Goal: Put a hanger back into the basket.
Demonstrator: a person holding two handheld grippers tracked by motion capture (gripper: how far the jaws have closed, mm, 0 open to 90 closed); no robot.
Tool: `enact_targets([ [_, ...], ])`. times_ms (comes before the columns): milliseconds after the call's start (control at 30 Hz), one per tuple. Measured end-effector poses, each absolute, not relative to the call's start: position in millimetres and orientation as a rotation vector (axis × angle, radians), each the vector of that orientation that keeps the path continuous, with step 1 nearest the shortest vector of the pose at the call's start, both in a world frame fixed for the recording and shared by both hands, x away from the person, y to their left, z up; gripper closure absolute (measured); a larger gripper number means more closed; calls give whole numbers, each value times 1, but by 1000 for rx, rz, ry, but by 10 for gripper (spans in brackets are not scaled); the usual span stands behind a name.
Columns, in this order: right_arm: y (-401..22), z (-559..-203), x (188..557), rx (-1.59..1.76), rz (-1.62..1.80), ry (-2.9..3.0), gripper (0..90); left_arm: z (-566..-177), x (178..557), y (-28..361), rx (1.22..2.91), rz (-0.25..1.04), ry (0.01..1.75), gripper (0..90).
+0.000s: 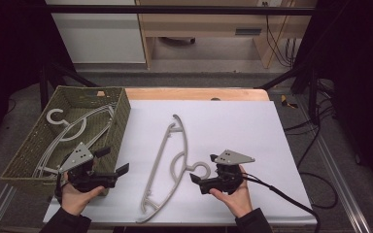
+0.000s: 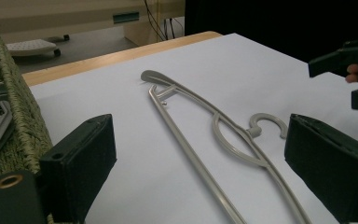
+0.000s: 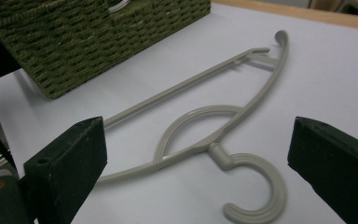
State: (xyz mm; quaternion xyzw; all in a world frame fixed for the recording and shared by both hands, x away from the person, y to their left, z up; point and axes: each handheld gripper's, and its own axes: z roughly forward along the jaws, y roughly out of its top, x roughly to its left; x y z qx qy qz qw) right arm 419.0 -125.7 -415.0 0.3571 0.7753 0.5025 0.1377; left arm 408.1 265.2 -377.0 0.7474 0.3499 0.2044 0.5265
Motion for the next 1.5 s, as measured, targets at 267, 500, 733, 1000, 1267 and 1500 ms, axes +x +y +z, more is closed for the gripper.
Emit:
enact_targets([
  [267,-89,-435,420,1037,1335,2335,61,-378,409,266,1789,491,846,87],
  [500,-65,-456,424,1096,1260,2378,79,-378,409,267,1785,496,851,86],
  [733,-50,-476,424,1097,1171,2420,95,-377,409,267,1785,497,851,86],
  [1000,-43,-484,425,1096,1129,2427,97,-377,409,267,1789,493,853,88],
  [1267,-42,-486,426,1165,1126,2426,113,-378,409,266,1790,487,855,90],
  [1500,-46,-482,428,1181,1077,2446,123,-377,408,268,1789,493,846,88],
])
